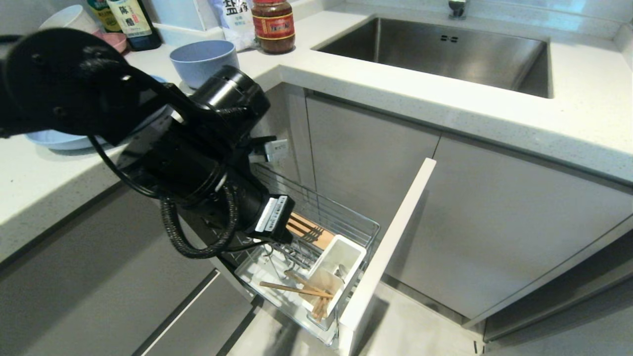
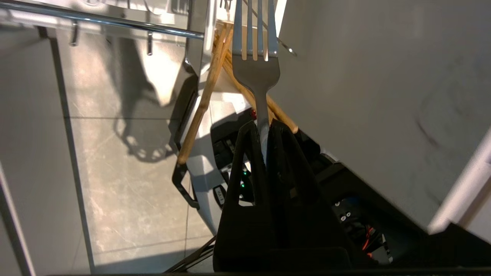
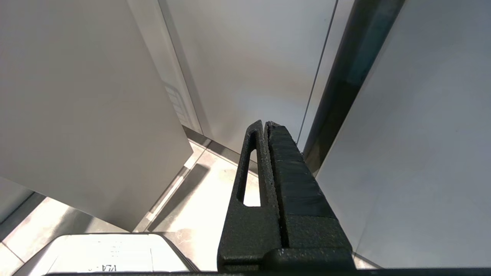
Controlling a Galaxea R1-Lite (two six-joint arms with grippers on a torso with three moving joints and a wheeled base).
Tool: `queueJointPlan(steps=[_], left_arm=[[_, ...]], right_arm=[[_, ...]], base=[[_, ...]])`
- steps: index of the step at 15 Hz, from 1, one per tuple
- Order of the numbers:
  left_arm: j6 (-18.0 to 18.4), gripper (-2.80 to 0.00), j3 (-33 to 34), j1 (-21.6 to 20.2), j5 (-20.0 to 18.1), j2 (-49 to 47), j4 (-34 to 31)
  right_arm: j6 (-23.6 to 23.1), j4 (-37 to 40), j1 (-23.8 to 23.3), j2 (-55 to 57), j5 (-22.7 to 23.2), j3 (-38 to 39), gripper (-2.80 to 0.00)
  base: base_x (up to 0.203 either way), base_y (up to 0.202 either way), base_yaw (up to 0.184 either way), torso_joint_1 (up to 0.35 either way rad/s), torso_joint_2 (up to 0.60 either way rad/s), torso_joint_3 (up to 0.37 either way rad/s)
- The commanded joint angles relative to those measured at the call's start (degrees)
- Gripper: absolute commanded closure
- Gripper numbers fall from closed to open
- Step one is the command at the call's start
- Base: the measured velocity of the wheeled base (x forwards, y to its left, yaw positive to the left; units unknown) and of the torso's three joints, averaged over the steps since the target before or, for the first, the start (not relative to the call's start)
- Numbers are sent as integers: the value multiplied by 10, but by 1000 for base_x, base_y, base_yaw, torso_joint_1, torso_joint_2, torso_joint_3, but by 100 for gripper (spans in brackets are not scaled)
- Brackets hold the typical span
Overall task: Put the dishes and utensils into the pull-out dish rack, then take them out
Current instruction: Pick up the fork and place it in the cupboard
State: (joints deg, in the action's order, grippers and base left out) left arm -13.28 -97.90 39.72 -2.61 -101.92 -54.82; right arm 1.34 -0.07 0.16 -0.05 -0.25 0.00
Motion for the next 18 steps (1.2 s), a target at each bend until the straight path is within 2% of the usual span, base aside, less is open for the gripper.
queueJointPlan(steps=[1,9,18], left_arm=[[-9,0,-24,7,0,-66,-3],[-17,0,-59,18,9,-152,-4],[-19,0,-98,14,8,-204,-3]], right_arm=[[1,0,0,-2,0,1,0],[0,0,0,-2,0,1,0],[0,0,0,-2,0,1,0]], base=[[0,0,0,0,0,0],[0,0,0,0,0,0],[0,0,0,0,0,0]])
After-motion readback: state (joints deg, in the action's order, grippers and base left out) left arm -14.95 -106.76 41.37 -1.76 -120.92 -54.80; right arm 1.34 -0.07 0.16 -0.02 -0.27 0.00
